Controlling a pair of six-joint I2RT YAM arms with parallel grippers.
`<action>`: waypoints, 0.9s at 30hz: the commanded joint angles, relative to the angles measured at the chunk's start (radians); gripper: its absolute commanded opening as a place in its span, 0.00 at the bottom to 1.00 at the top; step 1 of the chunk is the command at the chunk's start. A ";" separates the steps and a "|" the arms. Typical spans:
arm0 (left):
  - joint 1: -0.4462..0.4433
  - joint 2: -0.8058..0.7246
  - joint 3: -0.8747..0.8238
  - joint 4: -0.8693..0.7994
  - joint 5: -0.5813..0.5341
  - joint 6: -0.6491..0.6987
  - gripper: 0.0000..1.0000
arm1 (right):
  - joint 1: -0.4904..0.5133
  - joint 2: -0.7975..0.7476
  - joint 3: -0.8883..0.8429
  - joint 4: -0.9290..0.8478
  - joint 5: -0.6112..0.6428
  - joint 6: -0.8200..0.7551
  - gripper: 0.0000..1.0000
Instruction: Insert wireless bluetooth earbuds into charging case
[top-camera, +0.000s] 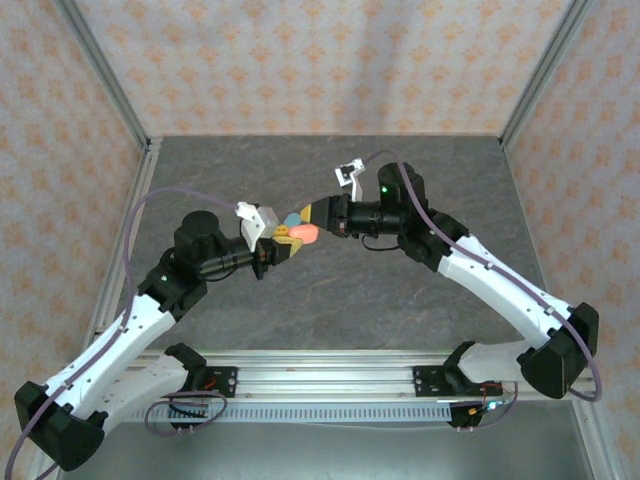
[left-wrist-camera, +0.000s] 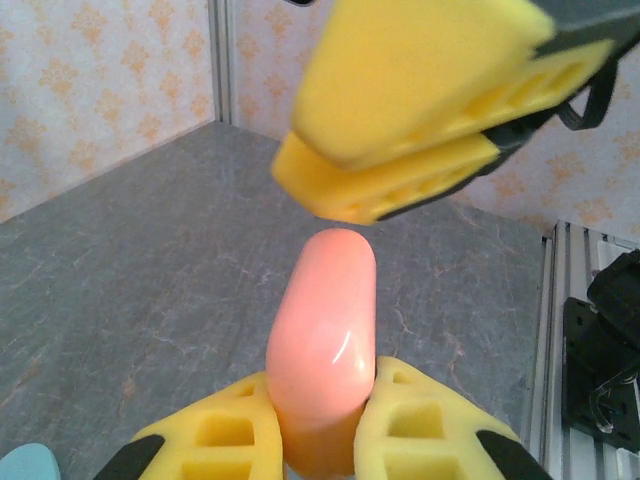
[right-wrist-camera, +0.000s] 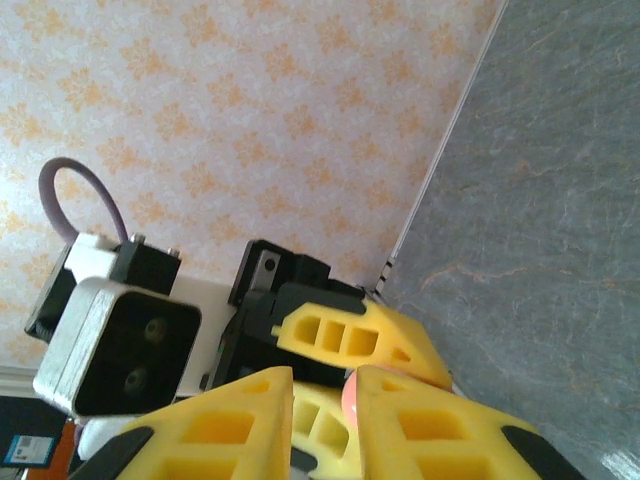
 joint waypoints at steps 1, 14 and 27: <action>-0.005 -0.002 0.022 0.032 -0.022 -0.018 0.00 | 0.005 -0.027 0.005 -0.049 -0.006 -0.048 0.25; 0.039 0.062 -0.077 0.014 -0.126 -0.117 0.00 | -0.018 -0.129 -0.005 -0.302 0.405 -0.207 0.31; 0.047 0.224 -0.174 -0.008 -0.100 -0.183 0.00 | -0.050 -0.277 -0.199 -0.419 0.921 -0.143 0.62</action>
